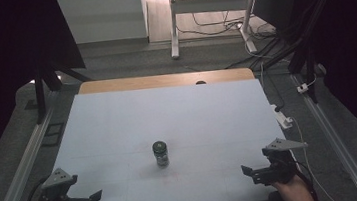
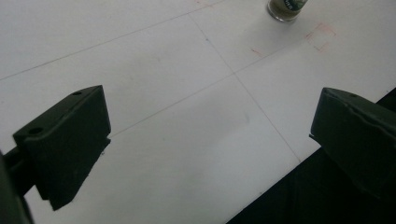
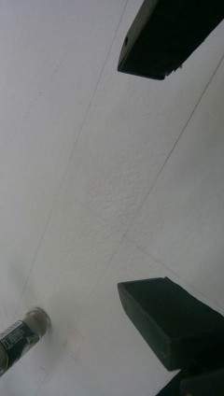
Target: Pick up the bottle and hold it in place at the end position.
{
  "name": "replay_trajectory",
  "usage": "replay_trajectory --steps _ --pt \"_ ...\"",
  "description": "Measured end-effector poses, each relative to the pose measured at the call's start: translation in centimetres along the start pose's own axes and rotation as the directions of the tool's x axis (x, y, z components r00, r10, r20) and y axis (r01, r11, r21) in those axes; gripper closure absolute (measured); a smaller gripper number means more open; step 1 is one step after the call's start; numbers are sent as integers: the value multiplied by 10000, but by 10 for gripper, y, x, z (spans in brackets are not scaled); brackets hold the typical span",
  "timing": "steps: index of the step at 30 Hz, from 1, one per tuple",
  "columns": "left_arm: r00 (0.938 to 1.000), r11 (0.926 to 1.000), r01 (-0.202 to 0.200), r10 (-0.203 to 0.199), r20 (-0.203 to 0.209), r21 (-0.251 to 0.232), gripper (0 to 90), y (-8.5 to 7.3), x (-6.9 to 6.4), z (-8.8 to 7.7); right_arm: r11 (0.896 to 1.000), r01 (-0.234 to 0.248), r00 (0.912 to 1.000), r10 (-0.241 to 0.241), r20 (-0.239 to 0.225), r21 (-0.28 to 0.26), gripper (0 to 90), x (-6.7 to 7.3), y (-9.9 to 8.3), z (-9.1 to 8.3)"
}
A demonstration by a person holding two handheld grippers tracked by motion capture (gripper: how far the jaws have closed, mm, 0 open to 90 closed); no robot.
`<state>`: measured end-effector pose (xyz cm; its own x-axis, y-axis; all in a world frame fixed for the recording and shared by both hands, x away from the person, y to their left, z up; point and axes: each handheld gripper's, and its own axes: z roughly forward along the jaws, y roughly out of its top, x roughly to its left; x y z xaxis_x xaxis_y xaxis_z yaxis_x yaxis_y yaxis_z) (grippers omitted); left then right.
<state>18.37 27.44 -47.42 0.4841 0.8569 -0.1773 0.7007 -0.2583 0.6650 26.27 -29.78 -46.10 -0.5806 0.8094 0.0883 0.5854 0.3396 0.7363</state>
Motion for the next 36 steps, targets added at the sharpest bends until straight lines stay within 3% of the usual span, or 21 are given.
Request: replay_trajectory --steps 9,20,27,36 --pt "9982 9994 -242 255 538 -248 0 4 0 4 9999 79 10000 -79 -58 90 0 0 0 1" --pt "9944 9979 -493 531 909 -430 0 13 -3 10 9999 38 10000 -37 -93 153 0 0 0 1" --pt "9807 9925 -1137 1193 1552 -447 0 19 -6 22 9999 34 10000 -33 -91 164 0 0 0 1" --pt "9694 9901 -1233 1348 2050 -677 0 29 -8 34 9998 29 10000 -28 -92 175 0 0 0 1"
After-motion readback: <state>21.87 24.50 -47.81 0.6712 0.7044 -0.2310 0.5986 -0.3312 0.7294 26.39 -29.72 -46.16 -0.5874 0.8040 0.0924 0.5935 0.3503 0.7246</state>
